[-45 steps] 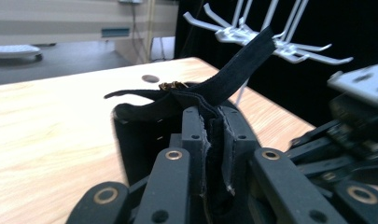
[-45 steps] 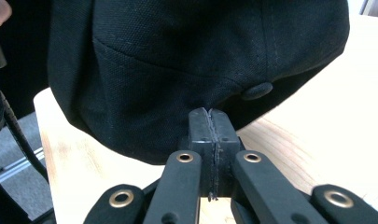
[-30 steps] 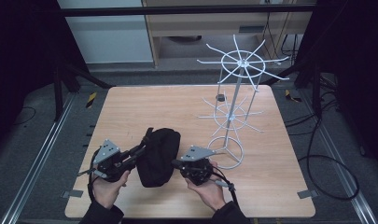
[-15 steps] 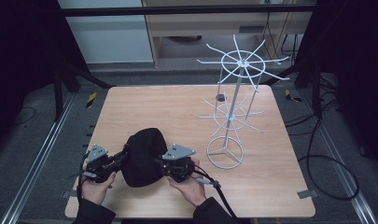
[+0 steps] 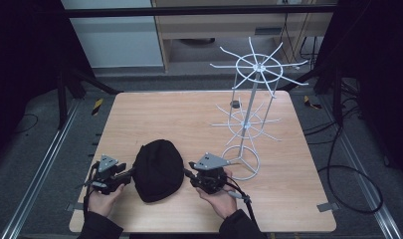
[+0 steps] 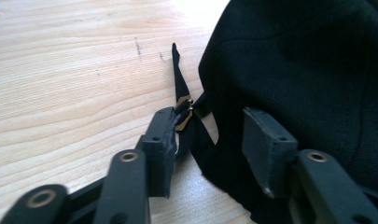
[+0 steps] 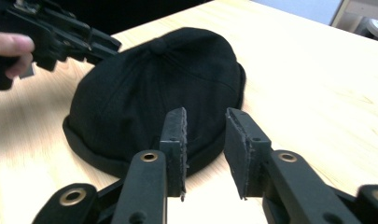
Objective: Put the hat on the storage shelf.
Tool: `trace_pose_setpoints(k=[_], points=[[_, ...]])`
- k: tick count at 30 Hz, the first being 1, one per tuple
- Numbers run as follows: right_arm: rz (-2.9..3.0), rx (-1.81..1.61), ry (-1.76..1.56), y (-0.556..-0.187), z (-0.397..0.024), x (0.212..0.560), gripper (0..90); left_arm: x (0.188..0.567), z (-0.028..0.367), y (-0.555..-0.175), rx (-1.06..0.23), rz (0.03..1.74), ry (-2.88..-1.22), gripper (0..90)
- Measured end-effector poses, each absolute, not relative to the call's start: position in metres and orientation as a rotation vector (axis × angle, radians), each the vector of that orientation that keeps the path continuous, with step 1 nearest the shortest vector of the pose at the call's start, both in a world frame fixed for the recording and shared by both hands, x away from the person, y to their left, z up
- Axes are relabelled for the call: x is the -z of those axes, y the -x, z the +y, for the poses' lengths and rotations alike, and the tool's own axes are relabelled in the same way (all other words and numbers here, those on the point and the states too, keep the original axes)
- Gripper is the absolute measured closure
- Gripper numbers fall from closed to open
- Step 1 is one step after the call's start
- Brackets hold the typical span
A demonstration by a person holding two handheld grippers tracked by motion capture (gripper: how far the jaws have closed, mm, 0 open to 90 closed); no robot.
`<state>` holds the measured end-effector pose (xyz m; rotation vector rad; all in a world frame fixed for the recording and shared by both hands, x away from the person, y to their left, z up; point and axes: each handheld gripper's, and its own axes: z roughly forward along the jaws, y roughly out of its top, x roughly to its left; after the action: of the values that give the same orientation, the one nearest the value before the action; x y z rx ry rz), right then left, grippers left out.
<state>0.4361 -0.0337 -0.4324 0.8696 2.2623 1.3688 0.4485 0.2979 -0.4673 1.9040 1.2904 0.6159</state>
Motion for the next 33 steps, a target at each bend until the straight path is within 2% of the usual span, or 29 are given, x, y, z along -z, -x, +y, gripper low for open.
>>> trace_pose_setpoints(k=[2,12,21,33], points=[[2.257,-1.358,-0.867,-0.433,-0.041,0.431,66.3,0.463,0.299,-0.447,-0.624,1.305,-1.881,49.2],[2.208,-1.306,-0.941,-0.421,-0.094,0.439,58.0,0.427,0.288,-0.429,-0.661,1.245,-1.793,46.1],[2.156,-1.283,-1.015,-0.413,-0.13,0.446,53.1,0.414,0.265,-0.424,-0.641,1.207,-1.826,44.6],[2.042,-1.218,-1.111,-0.401,-0.184,0.449,49.9,0.414,0.236,-0.439,-0.634,1.201,-1.884,43.4]])
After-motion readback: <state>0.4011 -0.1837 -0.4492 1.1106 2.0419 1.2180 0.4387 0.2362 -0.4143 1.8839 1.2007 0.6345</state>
